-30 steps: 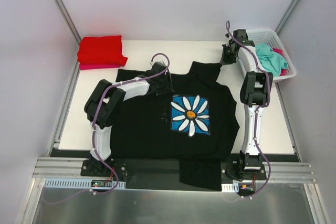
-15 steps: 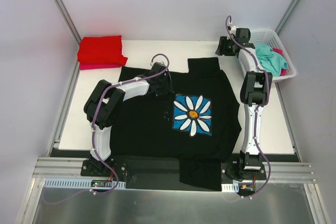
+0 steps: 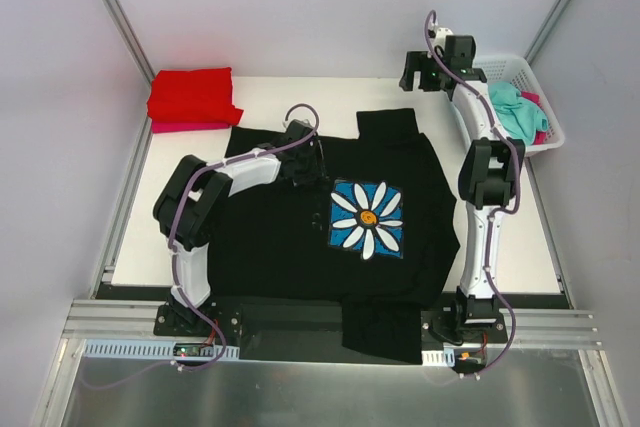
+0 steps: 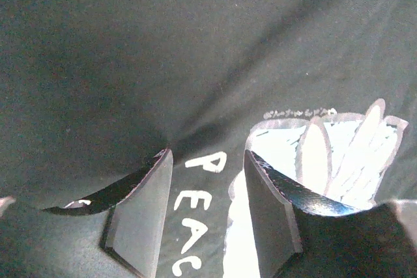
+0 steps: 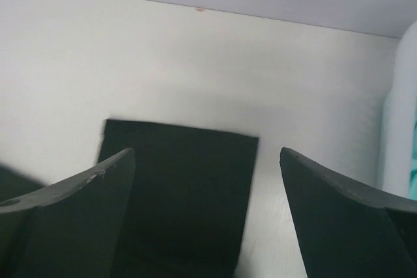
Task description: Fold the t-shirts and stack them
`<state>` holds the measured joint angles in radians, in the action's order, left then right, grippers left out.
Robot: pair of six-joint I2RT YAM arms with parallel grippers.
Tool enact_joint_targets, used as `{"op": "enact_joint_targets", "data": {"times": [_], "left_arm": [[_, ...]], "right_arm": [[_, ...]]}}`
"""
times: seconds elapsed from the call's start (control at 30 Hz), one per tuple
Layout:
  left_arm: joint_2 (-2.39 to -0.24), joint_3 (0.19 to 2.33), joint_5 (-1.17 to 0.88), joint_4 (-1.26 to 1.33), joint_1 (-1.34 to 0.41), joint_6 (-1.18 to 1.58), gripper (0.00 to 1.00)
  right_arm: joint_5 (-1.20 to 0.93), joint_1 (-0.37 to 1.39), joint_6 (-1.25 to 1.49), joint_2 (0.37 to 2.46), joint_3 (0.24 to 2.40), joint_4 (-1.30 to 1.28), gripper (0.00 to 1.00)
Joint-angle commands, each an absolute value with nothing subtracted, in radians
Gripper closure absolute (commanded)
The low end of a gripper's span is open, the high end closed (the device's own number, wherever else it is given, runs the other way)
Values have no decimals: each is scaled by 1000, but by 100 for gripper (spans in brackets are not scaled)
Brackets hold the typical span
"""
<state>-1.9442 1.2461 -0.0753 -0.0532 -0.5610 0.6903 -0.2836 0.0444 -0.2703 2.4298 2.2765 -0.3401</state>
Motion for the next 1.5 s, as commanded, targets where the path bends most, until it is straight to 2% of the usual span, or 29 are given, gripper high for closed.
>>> {"op": "enact_joint_targets", "data": {"times": [0.0, 0.07, 0.13, 0.17, 0.2, 0.23, 0.27, 0.37, 0.5, 0.73, 0.87, 1.03, 1.17, 1.3, 1.47], "left_arm": [[-1833, 1233, -86, -101, -551, 660, 52], [-1790, 1235, -75, -141, -549, 634, 52], [-1752, 1239, -92, -173, -532, 612, 52], [-1740, 1235, -98, -201, -523, 609, 52], [-1724, 1229, -110, -206, -512, 603, 52], [-1700, 1214, -126, -209, -491, 586, 51], [-1688, 1206, -138, -216, -480, 583, 51], [-1637, 1177, -161, -248, -451, 561, 52], [-1611, 1161, -222, -274, -433, 539, 50], [-1693, 1247, -295, -324, -428, 500, 50], [-1690, 1253, -279, -325, -428, 503, 50], [-1694, 1261, -307, -327, -428, 514, 50], [-1666, 1235, -307, -330, -428, 520, 50], [-1638, 1221, -299, -330, -428, 517, 50], [-1638, 1233, -307, -336, -428, 520, 50]], "right_arm": [[-256, 153, -250, 2162, 2185, -460, 4], [-288, 170, -177, 2065, 2045, -477, 3], [-244, 199, -137, 1978, 1950, -505, 24], [-227, 207, -120, 1959, 1887, -571, 37], [-224, 216, -86, 1944, 1856, -615, 72], [-230, 224, -77, 1927, 1823, -683, 90], [-218, 229, -75, 1899, 1754, -719, 99], [-114, 258, -100, 1804, 1563, -750, 99], [-32, 261, -97, 1723, 1410, -727, 99], [115, 255, -89, 1741, 1367, -709, 99], [112, 230, -75, 1779, 1373, -655, 99], [11, 193, -81, 1928, 1567, -658, 99], [-124, 181, -97, 2151, 1877, -752, 99], [-224, 181, -92, 2287, 2049, -782, 99], [-330, 160, -80, 2384, 2160, -799, 99]]}}
